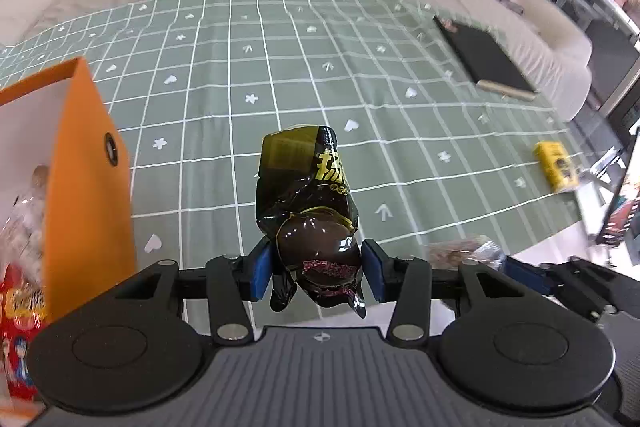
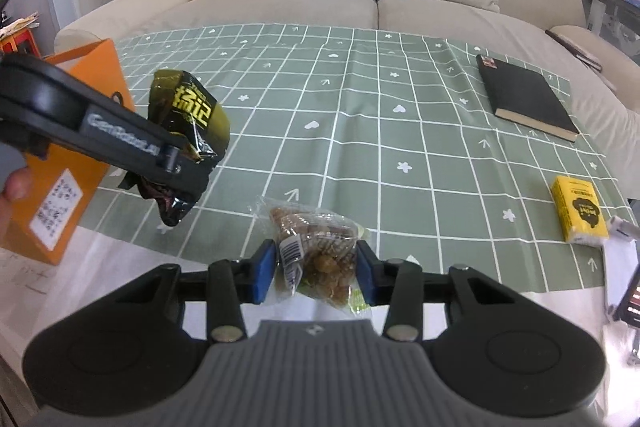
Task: Organize snacks
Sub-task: 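Lift the dark candy and nut bag and carry both over the orange box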
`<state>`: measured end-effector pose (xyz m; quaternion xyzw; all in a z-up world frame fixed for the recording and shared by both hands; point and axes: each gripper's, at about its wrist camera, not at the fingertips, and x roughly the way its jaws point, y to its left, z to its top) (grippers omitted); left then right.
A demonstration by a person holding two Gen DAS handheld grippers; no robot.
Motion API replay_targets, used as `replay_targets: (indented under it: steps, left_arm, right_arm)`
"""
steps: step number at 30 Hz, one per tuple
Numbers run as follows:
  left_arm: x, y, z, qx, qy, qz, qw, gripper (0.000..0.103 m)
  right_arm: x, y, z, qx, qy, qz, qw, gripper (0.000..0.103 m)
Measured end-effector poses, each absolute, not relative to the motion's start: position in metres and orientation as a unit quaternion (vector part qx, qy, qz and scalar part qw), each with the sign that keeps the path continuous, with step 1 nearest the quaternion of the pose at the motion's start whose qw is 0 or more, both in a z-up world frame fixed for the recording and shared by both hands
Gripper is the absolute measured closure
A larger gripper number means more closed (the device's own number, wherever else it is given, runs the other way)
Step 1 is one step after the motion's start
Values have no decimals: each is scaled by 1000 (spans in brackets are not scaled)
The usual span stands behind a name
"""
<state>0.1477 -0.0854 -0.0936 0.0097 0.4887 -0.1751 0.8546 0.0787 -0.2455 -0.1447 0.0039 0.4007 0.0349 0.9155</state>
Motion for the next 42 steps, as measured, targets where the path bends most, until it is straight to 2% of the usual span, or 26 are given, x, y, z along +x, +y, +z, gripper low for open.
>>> replay_targets:
  steps: [16, 28, 42]
  left_arm:
    - [113, -27, -22, -59, 423, -171, 888, 50]
    - [104, 53, -8, -70, 423, -100, 898, 50]
    - [119, 132, -8, -20, 479, -27, 877, 50]
  right_arm:
    - [61, -216, -71, 29, 338, 77, 938, 64]
    - [70, -155, -31, 51, 317, 146, 936, 64]
    - [125, -53, -29, 10, 400, 252, 881, 64]
